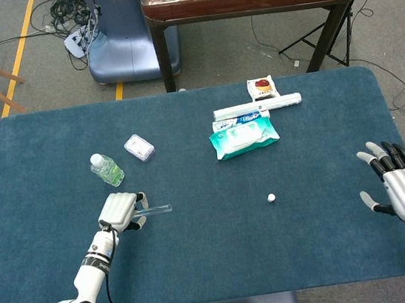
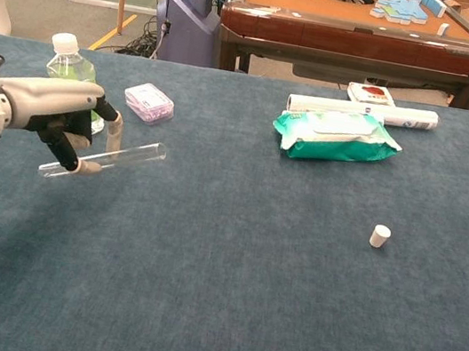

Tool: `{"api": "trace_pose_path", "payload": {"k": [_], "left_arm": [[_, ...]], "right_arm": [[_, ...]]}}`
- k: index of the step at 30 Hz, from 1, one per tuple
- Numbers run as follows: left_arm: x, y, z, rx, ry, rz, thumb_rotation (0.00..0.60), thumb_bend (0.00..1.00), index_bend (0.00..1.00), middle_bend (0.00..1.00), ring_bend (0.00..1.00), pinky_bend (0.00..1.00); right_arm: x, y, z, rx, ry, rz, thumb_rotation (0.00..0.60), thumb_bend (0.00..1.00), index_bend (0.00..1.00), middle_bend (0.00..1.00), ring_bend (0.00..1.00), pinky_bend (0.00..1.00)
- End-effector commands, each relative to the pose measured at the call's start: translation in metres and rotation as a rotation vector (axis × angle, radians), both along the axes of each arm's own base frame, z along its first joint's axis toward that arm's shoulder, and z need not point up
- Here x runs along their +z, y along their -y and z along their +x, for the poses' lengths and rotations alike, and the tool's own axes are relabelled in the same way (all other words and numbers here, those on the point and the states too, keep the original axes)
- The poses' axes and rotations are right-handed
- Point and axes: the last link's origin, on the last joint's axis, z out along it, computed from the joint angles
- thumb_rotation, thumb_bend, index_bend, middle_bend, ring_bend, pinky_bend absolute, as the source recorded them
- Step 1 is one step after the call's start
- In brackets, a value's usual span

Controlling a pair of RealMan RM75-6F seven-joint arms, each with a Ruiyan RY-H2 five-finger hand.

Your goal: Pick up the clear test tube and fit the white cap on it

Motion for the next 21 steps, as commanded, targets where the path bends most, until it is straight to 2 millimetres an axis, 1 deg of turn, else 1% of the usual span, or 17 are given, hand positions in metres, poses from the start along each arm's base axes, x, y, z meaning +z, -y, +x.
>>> {"api": "trace_pose_path", "payload": {"k": [1,4,8,13,17,21], "left_arm": [[0.014,0.009,-0.001,-0.015,0.024,0.015,0.6,0.32,0.57,1.0,1.0,1.0],[0.022,0.016,0.001,-0.03,0.038,0.02,0.6,0.32,0.57,1.0,1.0,1.0],[0.03,0.024,0.0,-0.043,0.041,0.025,0.6,0.32,0.58,1.0,1.0,1.0],[0.033,0.03,0.0,-0.049,0.041,0.022,0.6,0.32,0.58,1.0,1.0,1.0],[0.035,0.033,-0.002,-0.046,0.043,0.023,0.6,0.32,0.58,1.0,1.0,1.0],[0.036,0.035,-0.002,-0.046,0.045,0.02,0.6,0.32,0.58,1.0,1.0,1.0]], "right_arm": [[-0.017,0.013,0.012,0.029,-0.001,0.04,0.6,0.3,0.33,0.15,0.0,0.06],[-0.032,0.025,0.023,0.054,-0.009,0.067,0.6,0.3,0.4,0.2,0.0,0.08],[-0.056,0.039,0.035,0.083,-0.037,0.106,0.6,0.3,0.45,0.21,0.01,0.09],[-0.083,0.053,0.044,0.109,-0.082,0.138,0.6,0.3,0.48,0.21,0.01,0.09],[-0.105,0.059,0.048,0.139,-0.144,0.157,0.6,0.3,0.48,0.19,0.01,0.04],[-0.124,0.064,0.047,0.144,-0.171,0.191,0.6,0.3,0.48,0.17,0.0,0.01]]}}
